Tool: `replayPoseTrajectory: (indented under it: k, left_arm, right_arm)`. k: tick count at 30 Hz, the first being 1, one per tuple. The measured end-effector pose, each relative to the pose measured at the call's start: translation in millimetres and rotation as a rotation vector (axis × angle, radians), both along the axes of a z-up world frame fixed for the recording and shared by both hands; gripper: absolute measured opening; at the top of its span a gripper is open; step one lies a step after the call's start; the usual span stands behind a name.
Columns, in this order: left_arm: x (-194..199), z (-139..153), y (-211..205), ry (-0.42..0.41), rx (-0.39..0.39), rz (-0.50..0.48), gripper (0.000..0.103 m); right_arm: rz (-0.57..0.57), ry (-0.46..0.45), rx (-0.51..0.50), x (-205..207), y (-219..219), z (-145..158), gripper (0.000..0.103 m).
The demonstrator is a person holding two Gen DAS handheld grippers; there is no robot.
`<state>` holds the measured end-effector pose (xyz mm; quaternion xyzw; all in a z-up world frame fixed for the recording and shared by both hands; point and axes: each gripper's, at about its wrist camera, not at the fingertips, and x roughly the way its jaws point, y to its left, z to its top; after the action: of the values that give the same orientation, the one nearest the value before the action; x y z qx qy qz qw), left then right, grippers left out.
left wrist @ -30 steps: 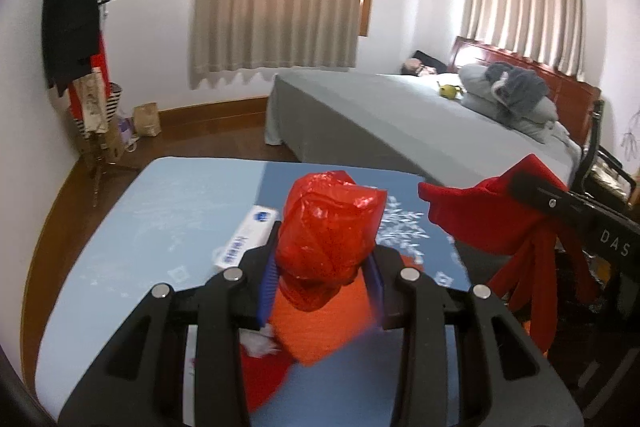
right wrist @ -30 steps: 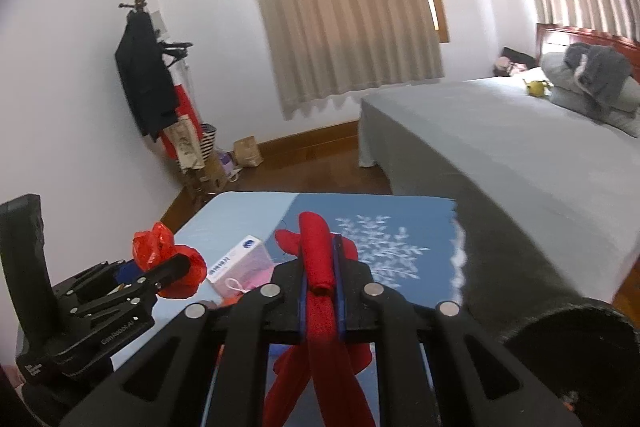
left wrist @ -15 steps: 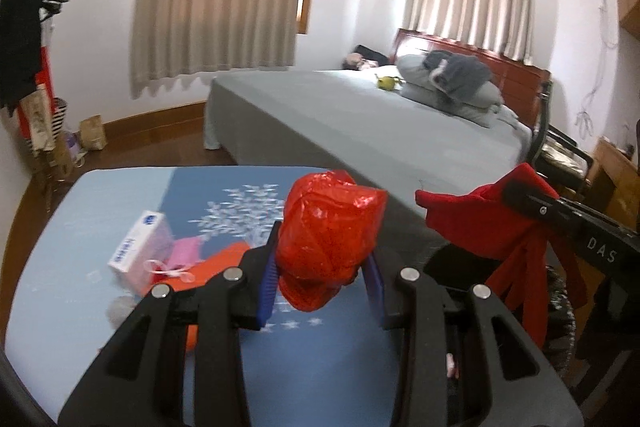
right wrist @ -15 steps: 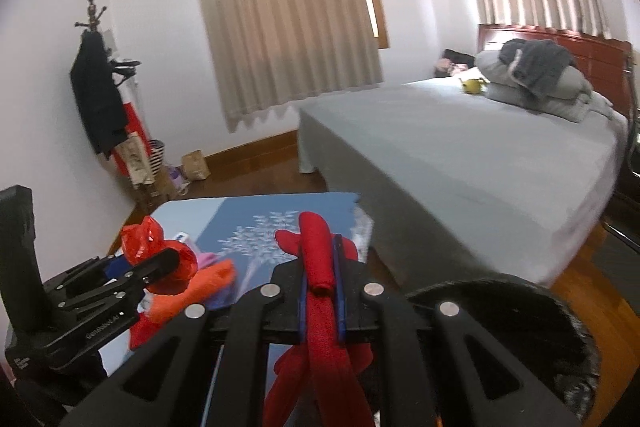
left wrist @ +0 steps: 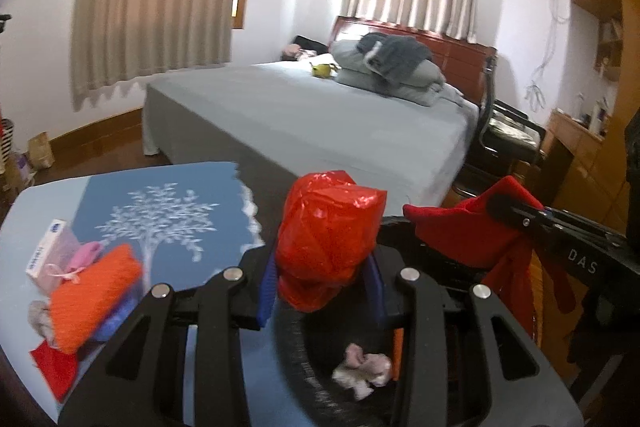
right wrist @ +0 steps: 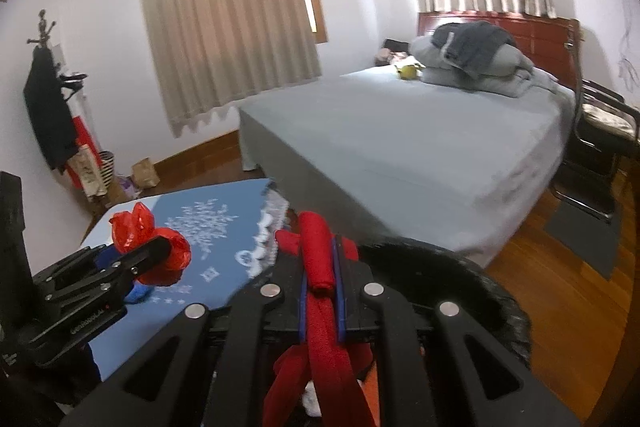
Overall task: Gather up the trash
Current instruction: 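Carry the red bag and red cloth over the black bin and open both tools, then move both tools back to the pile and close the right tool on the orange mesh sleeve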
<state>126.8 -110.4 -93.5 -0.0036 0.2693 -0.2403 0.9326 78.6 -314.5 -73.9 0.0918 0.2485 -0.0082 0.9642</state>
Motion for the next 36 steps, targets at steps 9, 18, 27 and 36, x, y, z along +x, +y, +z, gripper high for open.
replayPoseTrajectory:
  k: [9,18,27,36]
  left_arm:
    - [-0.2,-19.7,-48.8,0.031,0.004,-0.1,0.037]
    - [1.9,-26.1,-45.2,0.042,0.006,-0.095,0.068]
    - [5.8,-11.8,6.5,-0.013,0.05,0.056,0.091]
    - [7.7,-2.9,75.6,-0.026,0.068,0.218,0.092]
  right_arm:
    - [-0.079,0.028,0.007,-13.2,-37.6,-12.0,0.011]
    - [-0.147,0.038,0.016,-18.5,-57.3,-21.2,0.049]
    - [-0.175,-0.007,-0.015,-18.4,-43.8,-10.4,0.097]
    - [-0.084,-0.003,-0.004,5.9,2.3,-10.6,0.097]
